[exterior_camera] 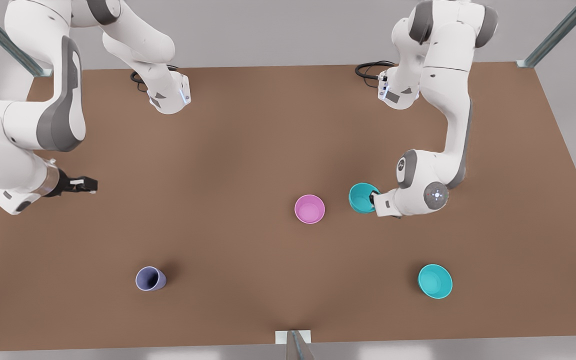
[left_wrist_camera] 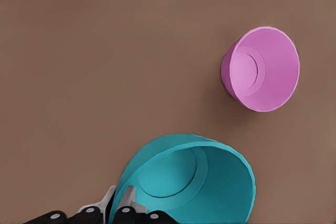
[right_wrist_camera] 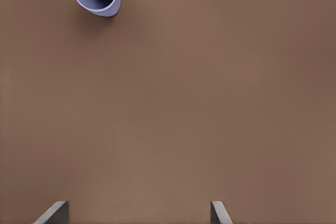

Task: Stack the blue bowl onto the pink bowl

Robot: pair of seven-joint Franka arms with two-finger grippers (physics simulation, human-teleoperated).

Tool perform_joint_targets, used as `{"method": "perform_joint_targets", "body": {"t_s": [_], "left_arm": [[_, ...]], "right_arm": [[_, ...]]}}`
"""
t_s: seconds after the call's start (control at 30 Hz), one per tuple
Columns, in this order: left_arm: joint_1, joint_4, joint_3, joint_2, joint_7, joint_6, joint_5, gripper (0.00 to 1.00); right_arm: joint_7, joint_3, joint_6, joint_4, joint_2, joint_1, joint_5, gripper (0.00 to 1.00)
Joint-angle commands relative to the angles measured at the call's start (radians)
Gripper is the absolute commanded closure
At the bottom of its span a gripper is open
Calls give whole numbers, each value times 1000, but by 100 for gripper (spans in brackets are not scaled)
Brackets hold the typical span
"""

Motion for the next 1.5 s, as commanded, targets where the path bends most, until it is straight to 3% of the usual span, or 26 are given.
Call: {"method": "perform_joint_targets", "body": {"t_s": [0.0, 0.1, 1.07, 1.1, 1.2, 1.27, 1.33, 1.37, 1.43, 1.47], "left_arm": [[-61, 132, -5, 77, -983, -96, -10, 79], [-138, 269, -13, 179, -1158, -84, -7, 79], [-187, 192, -39, 179, -1226, -16, -11, 79], [-188, 192, -39, 181, -1226, -16, -10, 0], [-182, 190, -36, 158, -1215, -38, 18, 0], [-84, 189, -2, 9, -1024, -357, 237, 0], [-73, 220, 235, -163, -592, -573, 262, 0], [-72, 290, 246, -201, -585, -656, 260, 0], [-21, 531, 239, -152, -582, -895, 245, 0], [-20, 557, 234, -153, -580, -902, 248, 0]], "right_arm": [[-49, 3, 3, 6, 3, 1, 1, 0], [-49, 3, 3, 6, 5, 1, 1, 0], [-51, 3, 3, 4, 11, 1, 1, 0], [-51, 5, 3, 4, 11, 1, 1, 0], [-51, 5, 5, 4, 11, 1, 1, 0], [-51, 5, 5, 4, 11, 1, 1, 0], [-51, 5, 3, 4, 11, 1, 1, 0], [-51, 5, 3, 4, 11, 1, 1, 0], [-51, 3, 3, 4, 14, 1, 1, 0], [-51, 5, 3, 4, 14, 1, 1, 0]]}}
